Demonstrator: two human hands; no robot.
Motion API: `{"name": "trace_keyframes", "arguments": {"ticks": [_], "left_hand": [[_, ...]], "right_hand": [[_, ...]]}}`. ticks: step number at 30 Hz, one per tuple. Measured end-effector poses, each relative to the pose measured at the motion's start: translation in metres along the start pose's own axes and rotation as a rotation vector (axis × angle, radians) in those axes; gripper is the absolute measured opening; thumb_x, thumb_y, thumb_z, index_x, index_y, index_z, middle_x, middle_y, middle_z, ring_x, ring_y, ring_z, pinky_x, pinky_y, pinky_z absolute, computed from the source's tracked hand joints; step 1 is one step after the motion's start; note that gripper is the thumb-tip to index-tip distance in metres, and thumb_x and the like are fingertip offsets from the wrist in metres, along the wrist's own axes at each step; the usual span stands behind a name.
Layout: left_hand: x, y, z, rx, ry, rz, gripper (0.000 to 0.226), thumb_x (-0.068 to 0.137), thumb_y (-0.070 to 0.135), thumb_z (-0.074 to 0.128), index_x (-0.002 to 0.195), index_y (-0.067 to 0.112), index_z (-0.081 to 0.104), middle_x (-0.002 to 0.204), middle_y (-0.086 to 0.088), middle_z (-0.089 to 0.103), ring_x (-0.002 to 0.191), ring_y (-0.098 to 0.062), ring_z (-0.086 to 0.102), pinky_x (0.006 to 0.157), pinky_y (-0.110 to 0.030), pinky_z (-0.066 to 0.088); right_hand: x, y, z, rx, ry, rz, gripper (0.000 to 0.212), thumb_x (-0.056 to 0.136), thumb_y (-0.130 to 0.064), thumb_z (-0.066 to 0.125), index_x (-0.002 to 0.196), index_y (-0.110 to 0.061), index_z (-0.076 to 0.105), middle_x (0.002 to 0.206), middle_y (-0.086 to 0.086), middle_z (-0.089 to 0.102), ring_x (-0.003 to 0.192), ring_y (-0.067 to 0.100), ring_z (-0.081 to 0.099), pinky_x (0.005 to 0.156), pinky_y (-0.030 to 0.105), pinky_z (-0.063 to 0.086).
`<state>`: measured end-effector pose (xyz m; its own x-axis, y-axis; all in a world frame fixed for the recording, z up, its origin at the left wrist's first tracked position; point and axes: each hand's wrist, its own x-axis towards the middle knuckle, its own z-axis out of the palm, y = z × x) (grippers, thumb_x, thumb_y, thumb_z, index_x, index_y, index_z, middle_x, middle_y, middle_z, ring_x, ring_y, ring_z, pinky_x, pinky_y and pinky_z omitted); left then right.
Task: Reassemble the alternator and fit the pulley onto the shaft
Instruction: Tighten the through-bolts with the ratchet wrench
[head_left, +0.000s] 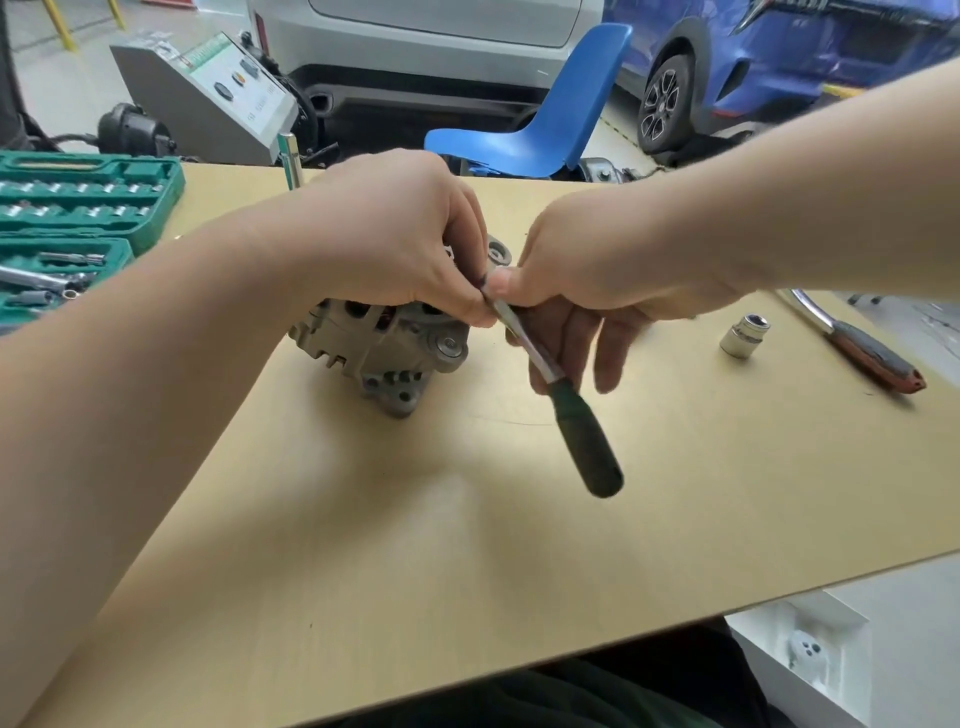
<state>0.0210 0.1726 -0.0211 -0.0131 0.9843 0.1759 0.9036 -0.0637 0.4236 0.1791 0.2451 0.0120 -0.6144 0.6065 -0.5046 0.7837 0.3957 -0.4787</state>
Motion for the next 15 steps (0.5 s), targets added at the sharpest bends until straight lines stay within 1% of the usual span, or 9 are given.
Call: {"name": "trace_keyframes", "arguments": {"ticks": [1, 3, 5, 6, 7, 9, 11, 13, 15], "left_hand": [[0.000, -0.001, 0.000, 0.002, -0.005, 0.009, 0.014, 0.066, 0.057, 0.089, 0.074, 0.048, 0.082, 0.101, 0.028, 0.072, 0.100, -0.010, 0.064, 0.089, -0.050, 0.056], [-0.001, -0.002, -0.001, 0.020, -0.011, 0.027, 0.011, 0.071, 0.052, 0.089, 0.074, 0.045, 0.083, 0.102, 0.029, 0.072, 0.100, -0.010, 0.062, 0.090, -0.049, 0.055], [-0.002, -0.003, -0.002, 0.032, -0.019, 0.034, 0.009, 0.073, 0.051, 0.089, 0.071, 0.047, 0.081, 0.102, 0.030, 0.072, 0.101, -0.010, 0.061, 0.090, -0.046, 0.054], [-0.002, -0.002, -0.003, 0.031, -0.023, 0.035, 0.010, 0.074, 0.051, 0.088, 0.069, 0.049, 0.080, 0.102, 0.030, 0.072, 0.101, -0.009, 0.061, 0.090, -0.046, 0.054], [-0.001, -0.002, -0.003, 0.028, -0.027, 0.033, 0.012, 0.074, 0.052, 0.088, 0.067, 0.052, 0.079, 0.102, 0.031, 0.071, 0.100, -0.009, 0.061, 0.090, -0.045, 0.055], [0.000, -0.001, -0.004, 0.036, -0.035, 0.032, 0.018, 0.074, 0.055, 0.087, 0.062, 0.058, 0.074, 0.100, 0.031, 0.071, 0.100, -0.008, 0.061, 0.089, -0.045, 0.055], [0.000, -0.001, -0.003, 0.053, -0.028, 0.040, 0.023, 0.074, 0.058, 0.086, 0.059, 0.062, 0.070, 0.099, 0.030, 0.071, 0.101, -0.009, 0.061, 0.090, -0.046, 0.054], [0.000, -0.001, -0.001, 0.060, -0.014, 0.043, 0.019, 0.073, 0.062, 0.085, 0.060, 0.062, 0.071, 0.099, 0.030, 0.071, 0.101, -0.009, 0.061, 0.091, -0.047, 0.055], [0.000, -0.002, 0.000, 0.058, -0.002, 0.030, 0.011, 0.071, 0.064, 0.082, 0.066, 0.058, 0.076, 0.099, 0.030, 0.071, 0.102, -0.010, 0.062, 0.089, -0.046, 0.056]], "right_hand": [[0.003, -0.002, -0.002, -0.014, 0.020, 0.001, 0.047, 0.109, -0.044, 0.049, 0.101, -0.001, 0.067, 0.076, 0.015, 0.079, 0.065, 0.029, 0.079, 0.060, 0.039, 0.061], [0.008, -0.006, -0.008, -0.515, 0.108, -0.107, 0.045, 0.111, -0.043, 0.044, 0.098, -0.007, 0.066, 0.068, 0.003, 0.077, 0.051, 0.016, 0.072, 0.058, 0.028, 0.048], [0.004, -0.007, -0.011, -0.974, 0.230, -0.311, 0.022, 0.111, -0.032, 0.043, 0.105, -0.015, 0.057, 0.070, -0.006, 0.062, 0.052, 0.010, 0.055, 0.050, 0.022, 0.028], [0.000, -0.005, -0.013, -1.039, 0.239, -0.355, 0.006, 0.108, -0.024, 0.046, 0.107, -0.019, 0.050, 0.073, -0.007, 0.051, 0.055, 0.009, 0.045, 0.049, 0.022, 0.023], [-0.004, -0.004, -0.015, -1.077, 0.254, -0.345, 0.007, 0.105, -0.019, 0.049, 0.107, -0.022, 0.044, 0.074, -0.006, 0.045, 0.057, 0.009, 0.040, 0.048, 0.024, 0.021], [-0.008, 0.001, -0.016, -1.046, 0.282, -0.334, 0.014, 0.102, -0.017, 0.050, 0.107, -0.026, 0.039, 0.075, -0.005, 0.045, 0.059, 0.012, 0.042, 0.048, 0.027, 0.024], [-0.005, 0.005, -0.011, -1.046, 0.338, -0.357, 0.001, 0.108, -0.027, 0.046, 0.107, -0.028, 0.047, 0.078, -0.005, 0.051, 0.063, 0.012, 0.048, 0.049, 0.029, 0.028], [-0.004, 0.009, -0.007, -0.956, 0.343, -0.290, 0.025, 0.110, -0.043, 0.042, 0.102, -0.025, 0.058, 0.081, -0.004, 0.059, 0.068, 0.013, 0.053, 0.052, 0.030, 0.033], [-0.004, 0.011, -0.002, -0.699, 0.340, -0.192, 0.037, 0.108, -0.049, 0.044, 0.101, -0.021, 0.067, 0.085, -0.001, 0.069, 0.071, 0.016, 0.063, 0.055, 0.029, 0.044]]}}
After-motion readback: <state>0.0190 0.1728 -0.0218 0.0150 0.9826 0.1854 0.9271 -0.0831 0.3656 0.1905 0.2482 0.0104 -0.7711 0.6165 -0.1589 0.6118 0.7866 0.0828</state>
